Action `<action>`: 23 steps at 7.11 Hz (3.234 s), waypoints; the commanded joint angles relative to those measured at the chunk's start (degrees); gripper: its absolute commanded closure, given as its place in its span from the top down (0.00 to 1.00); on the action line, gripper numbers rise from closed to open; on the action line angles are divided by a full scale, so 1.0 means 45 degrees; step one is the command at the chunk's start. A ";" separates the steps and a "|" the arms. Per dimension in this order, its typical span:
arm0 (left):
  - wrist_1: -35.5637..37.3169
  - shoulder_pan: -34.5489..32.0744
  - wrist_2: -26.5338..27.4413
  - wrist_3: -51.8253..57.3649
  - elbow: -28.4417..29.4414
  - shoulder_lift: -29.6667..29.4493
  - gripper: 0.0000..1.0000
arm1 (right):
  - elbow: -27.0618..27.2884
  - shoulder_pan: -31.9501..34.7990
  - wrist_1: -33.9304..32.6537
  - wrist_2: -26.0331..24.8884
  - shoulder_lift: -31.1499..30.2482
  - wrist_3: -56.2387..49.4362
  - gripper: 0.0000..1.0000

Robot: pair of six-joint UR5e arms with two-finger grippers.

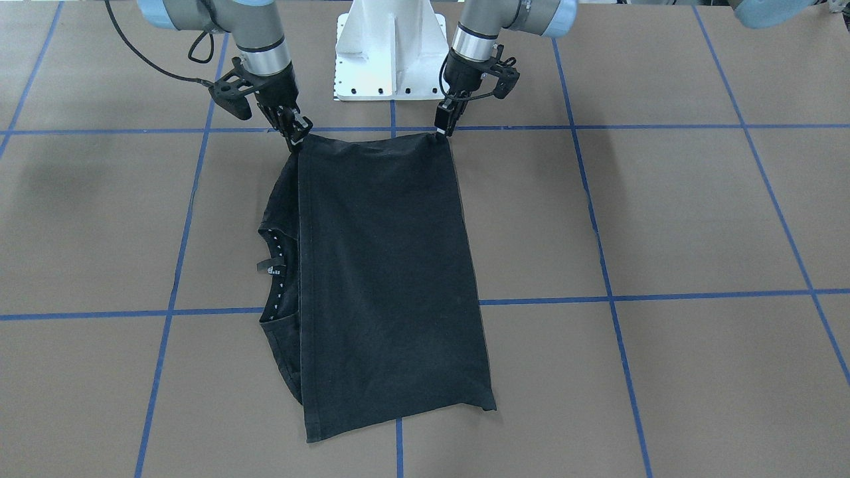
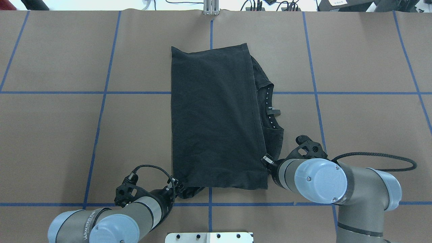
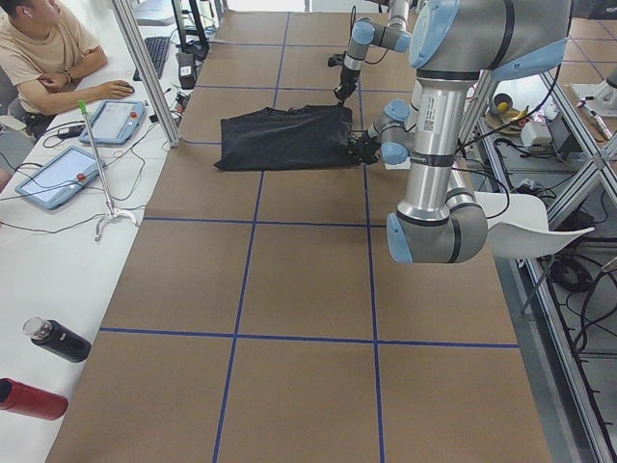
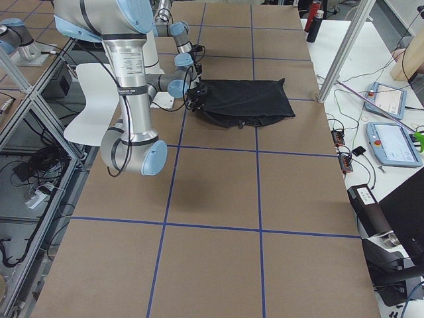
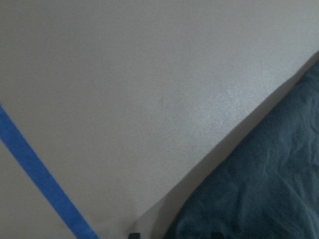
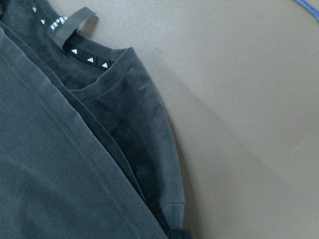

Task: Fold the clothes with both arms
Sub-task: 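Grasp both near corners of the shirt with the left and right grippers, then lift the near edge with both grippers and fold it toward the far edge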

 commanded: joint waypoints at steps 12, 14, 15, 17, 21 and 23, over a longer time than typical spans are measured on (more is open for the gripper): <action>0.0801 -0.0222 0.0052 -0.1972 -0.4222 0.0897 0.00 | 0.2304 0.2239 0.0101 0.5113 -0.0992 0.3496 0.00; 0.1192 -0.0416 0.0033 -0.2737 -0.4241 0.0875 0.00 | 0.2265 0.2869 0.0161 0.5098 -0.0776 0.5512 0.00; 0.1212 -0.0688 -0.0006 -0.3456 -0.4203 0.0663 0.00 | 0.2110 0.3567 0.0199 0.5233 -0.0756 0.6698 0.00; 0.1446 -0.1911 -0.0123 -0.2710 -0.3718 0.0311 0.00 | 0.1372 0.4698 0.0160 0.5582 -0.0154 0.6749 0.00; 0.1623 -0.4514 -0.1332 -0.0342 -0.1473 -0.1409 0.00 | -0.2202 0.6773 0.0160 0.6912 0.2560 0.6205 0.00; 0.1506 -0.5647 -0.2017 0.0399 -0.0147 -0.2342 0.00 | -0.4093 0.7458 0.0180 0.7304 0.3944 0.5774 0.00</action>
